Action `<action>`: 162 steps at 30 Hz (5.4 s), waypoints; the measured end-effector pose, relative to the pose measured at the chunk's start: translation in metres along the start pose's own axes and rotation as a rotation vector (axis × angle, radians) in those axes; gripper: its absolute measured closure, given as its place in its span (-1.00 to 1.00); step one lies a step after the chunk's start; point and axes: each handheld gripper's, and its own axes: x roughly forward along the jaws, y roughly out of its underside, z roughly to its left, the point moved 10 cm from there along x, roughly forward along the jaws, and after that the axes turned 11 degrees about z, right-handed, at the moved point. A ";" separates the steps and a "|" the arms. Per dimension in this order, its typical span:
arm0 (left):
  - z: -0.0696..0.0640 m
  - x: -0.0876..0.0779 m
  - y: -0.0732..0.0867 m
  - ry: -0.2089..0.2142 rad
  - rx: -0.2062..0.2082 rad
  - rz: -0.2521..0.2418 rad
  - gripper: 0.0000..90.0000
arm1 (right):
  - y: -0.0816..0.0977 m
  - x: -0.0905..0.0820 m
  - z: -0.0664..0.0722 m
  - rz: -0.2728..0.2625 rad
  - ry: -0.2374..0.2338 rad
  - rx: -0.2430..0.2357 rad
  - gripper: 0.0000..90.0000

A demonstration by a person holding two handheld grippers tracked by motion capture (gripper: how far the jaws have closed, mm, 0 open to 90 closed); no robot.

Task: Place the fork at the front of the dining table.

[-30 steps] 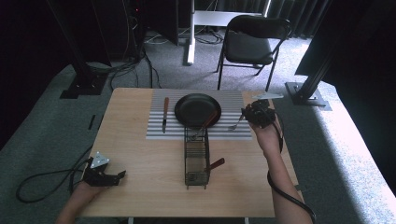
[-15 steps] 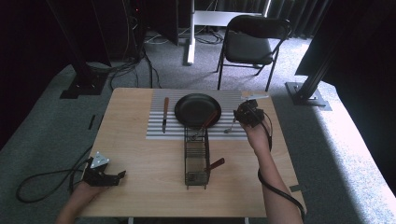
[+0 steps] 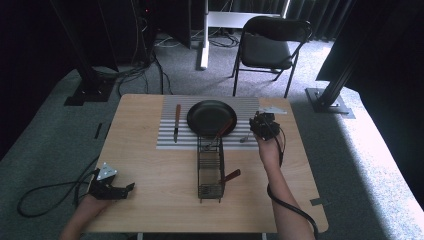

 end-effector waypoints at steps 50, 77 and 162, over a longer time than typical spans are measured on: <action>0.000 0.000 0.000 0.000 0.000 -0.001 -0.80 | -0.029 0.160 -0.021 0.410 0.057 0.154 0.76; 0.000 0.000 0.000 0.000 0.000 -0.001 -0.80 | 0.017 0.109 0.000 0.428 -0.071 0.138 0.64; 0.000 0.000 0.000 0.000 0.000 0.000 -0.80 | 0.149 0.016 -0.049 0.165 -0.061 0.068 -0.70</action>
